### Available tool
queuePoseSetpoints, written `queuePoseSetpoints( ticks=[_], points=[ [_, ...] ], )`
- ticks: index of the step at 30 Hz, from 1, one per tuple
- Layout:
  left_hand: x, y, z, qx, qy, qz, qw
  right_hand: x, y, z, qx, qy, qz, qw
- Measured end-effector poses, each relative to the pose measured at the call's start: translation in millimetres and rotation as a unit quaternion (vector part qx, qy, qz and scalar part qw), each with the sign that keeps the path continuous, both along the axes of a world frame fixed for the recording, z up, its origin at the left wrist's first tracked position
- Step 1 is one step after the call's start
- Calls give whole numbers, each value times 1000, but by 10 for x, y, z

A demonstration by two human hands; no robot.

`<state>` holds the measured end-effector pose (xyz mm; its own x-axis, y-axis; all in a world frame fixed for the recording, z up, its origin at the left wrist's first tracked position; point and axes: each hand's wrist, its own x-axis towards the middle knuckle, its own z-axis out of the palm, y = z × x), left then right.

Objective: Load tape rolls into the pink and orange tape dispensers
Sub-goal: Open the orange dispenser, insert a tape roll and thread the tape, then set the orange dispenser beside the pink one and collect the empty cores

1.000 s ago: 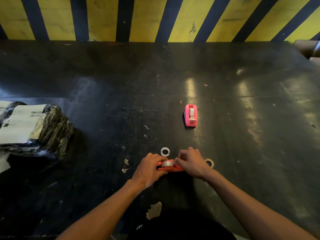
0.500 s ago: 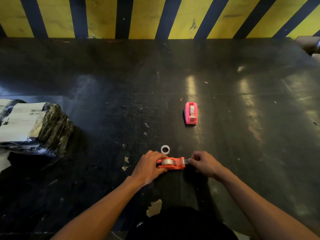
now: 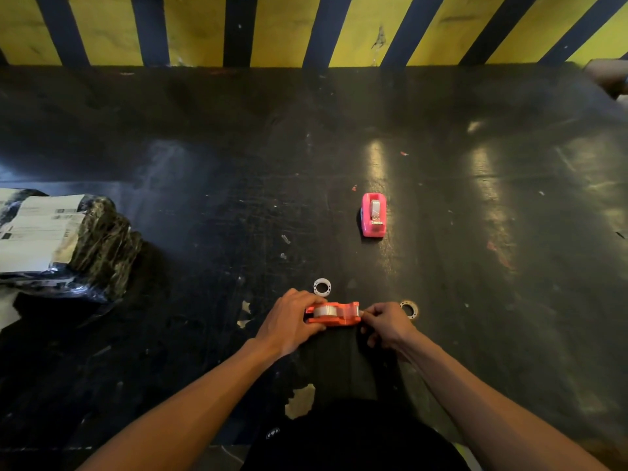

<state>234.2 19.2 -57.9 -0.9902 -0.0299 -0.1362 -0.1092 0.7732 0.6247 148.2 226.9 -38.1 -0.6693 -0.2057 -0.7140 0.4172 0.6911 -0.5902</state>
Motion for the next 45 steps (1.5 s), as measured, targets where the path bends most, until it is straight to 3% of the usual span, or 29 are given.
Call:
queuePoseSetpoints(
  ticks=[5, 7, 9, 11, 13, 16, 20, 22, 25, 31, 37, 45],
  points=[
    [2, -14, 41, 7, -25, -19, 999, -34, -15, 6, 25, 9, 50, 998],
    [29, -60, 46, 30, -65, -41, 997, -72, -27, 15, 63, 87, 117, 987],
    [89, -138, 33, 80, -108, -38, 990, -104, -25, 43, 71, 222, 137, 963],
    [150, -220, -7, 102, -98, -14, 990, -100, -35, 101, 3, 308, 149, 940],
    [192, -280, -70, 86, -43, 37, 995, -93, -90, 146, -11, 328, 251, 911],
    [158, -315, -186, 11, 37, 131, 991, -35, -215, 126, 67, 344, 423, 835],
    [43, -307, -289, -67, 57, 191, 978, 8, -358, 73, 82, 368, 493, 784],
    [-18, -318, -328, -119, 37, 204, 971, -41, -386, 100, 51, 346, 480, 805],
    [-106, -378, -390, -198, -8, 171, 965, -235, -442, 212, 5, 282, 404, 870],
    [-343, -450, -417, -224, -35, 141, 964, -861, -749, 343, -2, 328, 207, 922],
    [-389, -428, -444, -238, -47, 153, 958, -1364, -1094, 289, 23, 343, 108, 933],
    [-407, -421, -448, -239, -52, 156, 957, -1556, -1406, 251, 101, 348, 71, 929]
  ],
)
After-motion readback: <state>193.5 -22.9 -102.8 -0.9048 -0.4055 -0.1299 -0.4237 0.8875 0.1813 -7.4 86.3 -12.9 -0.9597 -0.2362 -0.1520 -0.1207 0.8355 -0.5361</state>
